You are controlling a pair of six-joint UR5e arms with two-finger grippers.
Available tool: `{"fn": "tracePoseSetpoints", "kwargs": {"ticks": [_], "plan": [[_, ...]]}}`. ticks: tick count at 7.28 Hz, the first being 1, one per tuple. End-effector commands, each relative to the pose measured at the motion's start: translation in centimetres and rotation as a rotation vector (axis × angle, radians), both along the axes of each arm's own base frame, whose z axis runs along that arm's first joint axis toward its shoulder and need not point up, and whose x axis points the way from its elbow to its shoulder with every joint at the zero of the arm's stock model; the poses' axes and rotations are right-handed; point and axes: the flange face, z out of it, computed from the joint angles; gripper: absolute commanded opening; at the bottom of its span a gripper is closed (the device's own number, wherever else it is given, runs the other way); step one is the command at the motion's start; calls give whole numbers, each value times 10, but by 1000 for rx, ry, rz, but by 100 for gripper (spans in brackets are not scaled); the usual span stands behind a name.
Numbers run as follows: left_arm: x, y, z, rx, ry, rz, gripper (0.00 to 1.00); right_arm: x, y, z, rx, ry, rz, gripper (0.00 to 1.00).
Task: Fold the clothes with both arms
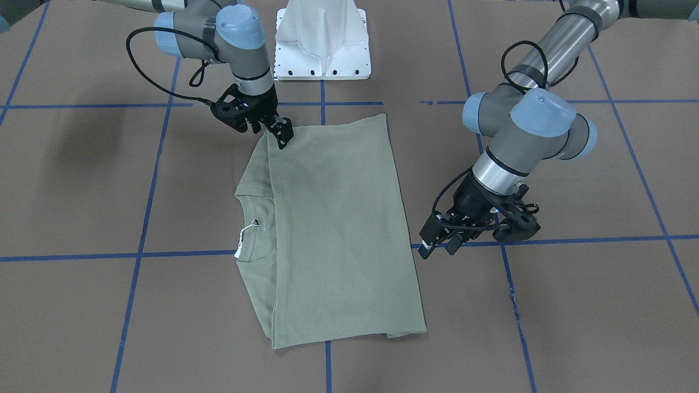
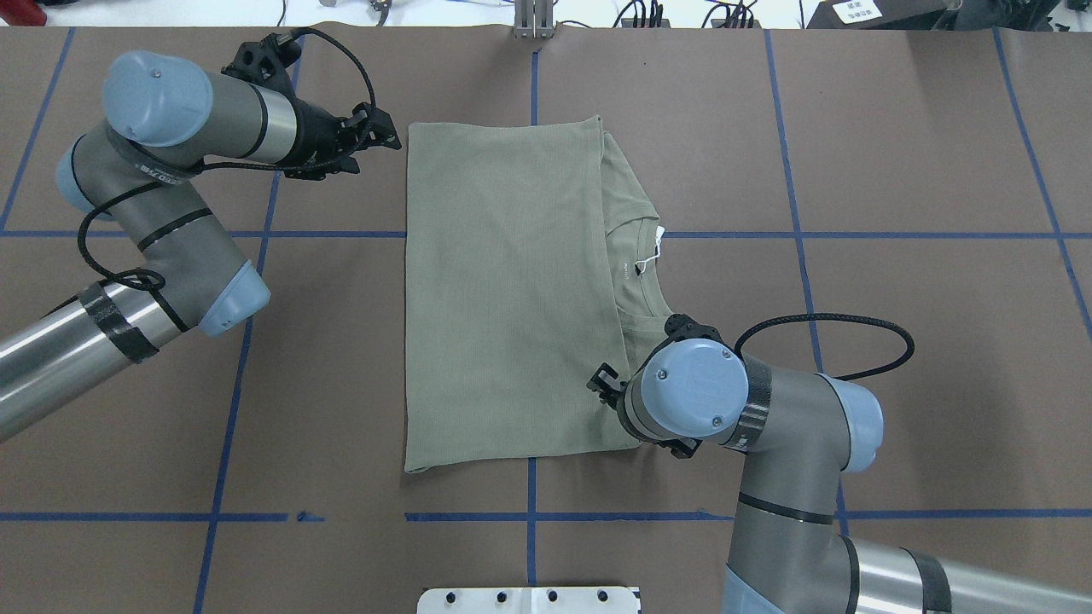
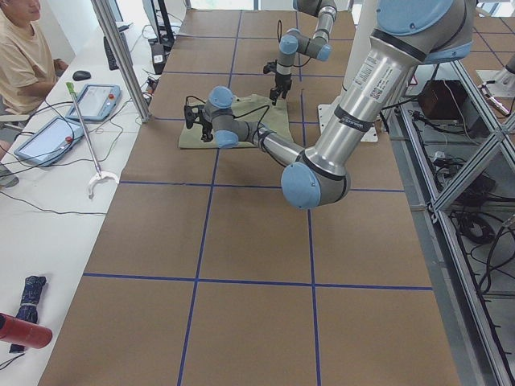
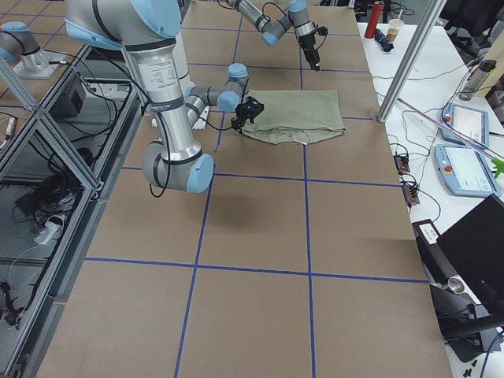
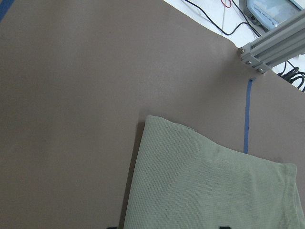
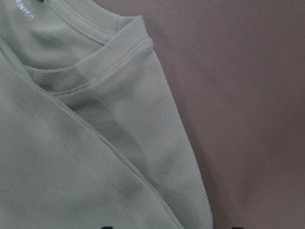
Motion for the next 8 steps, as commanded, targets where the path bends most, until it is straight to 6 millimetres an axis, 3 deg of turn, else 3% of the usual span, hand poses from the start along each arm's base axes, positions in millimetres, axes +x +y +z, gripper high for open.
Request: {"fn": "tracePoseSetpoints", "kwargs": {"ticks": [1, 2, 3, 6, 7, 8], "plan": [[0, 0, 0, 0, 0, 1, 77, -3, 9, 6, -17, 7, -2, 73], [0, 0, 0, -1, 0, 1, 77, -3, 9, 5, -24, 3, 4, 25], [0, 0, 0, -1, 0, -1, 77, -3, 10, 5, -28, 2, 4, 0], [0, 3, -4, 2, 4, 4, 77, 10, 13, -7, -22, -29, -10, 0], [-6, 13, 1, -16, 19, -2, 77, 18, 15, -11, -22, -42, -13, 0], [-5, 43, -7, -92, 94, 27, 77, 25, 18, -8, -22, -43, -11, 0]]}}
